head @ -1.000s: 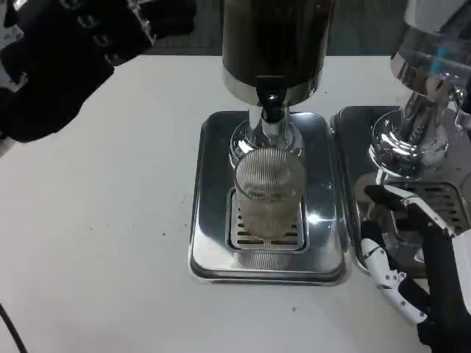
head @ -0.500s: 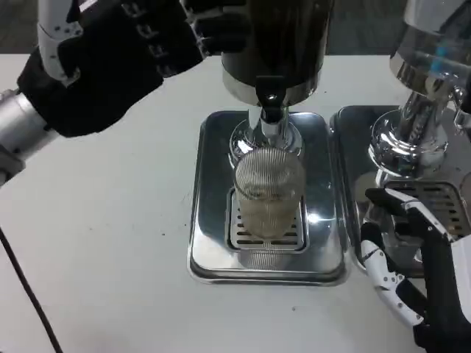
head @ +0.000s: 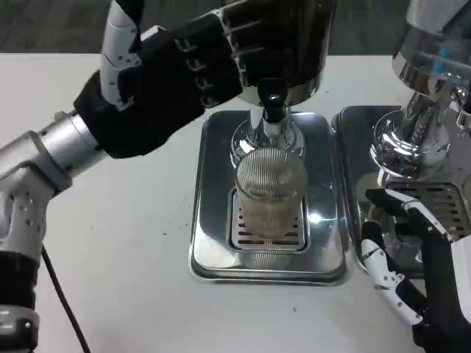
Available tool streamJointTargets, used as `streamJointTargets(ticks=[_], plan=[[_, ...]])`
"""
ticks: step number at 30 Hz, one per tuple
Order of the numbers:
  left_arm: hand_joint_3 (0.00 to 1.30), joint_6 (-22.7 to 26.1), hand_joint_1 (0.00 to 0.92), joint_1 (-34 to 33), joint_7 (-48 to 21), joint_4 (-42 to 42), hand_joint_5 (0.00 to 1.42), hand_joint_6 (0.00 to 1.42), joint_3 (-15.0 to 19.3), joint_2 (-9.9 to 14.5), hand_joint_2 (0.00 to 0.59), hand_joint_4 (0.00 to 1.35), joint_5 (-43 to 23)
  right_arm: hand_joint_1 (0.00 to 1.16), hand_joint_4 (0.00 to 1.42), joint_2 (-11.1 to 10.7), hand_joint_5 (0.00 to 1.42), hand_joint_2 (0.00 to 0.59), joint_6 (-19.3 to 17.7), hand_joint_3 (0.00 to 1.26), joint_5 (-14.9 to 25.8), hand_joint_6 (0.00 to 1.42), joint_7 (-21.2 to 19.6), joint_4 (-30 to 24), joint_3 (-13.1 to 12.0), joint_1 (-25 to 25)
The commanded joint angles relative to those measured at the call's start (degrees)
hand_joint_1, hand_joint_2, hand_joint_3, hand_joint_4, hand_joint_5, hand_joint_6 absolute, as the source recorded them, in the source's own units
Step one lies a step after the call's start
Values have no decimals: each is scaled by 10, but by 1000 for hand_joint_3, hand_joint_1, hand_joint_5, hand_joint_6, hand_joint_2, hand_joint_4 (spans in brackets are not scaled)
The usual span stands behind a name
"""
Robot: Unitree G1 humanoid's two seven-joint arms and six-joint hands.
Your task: Grasp the cup under the faucet to collect the drink, then remove the cup.
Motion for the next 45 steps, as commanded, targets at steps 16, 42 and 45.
streamJointTargets(ticks=[16, 42, 45], plan=[[187, -92, 0, -22, 4, 70, 160, 72, -16, -19, 78, 110, 82, 360, 361, 4, 330, 437, -8, 397, 13, 432, -8, -1, -2, 3], [191, -173, 0, -32, -16, 133, 170, 71, -29, -29, 74, 120, 130, 356, 361, 3, 340, 437, -8, 397, 23, 441, -5, 2, -2, 4], [192, -206, 0, -26, -11, 130, 169, 70, -39, -28, 74, 120, 142, 356, 361, 2, 340, 437, -8, 397, 23, 442, -4, 0, -2, 5]])
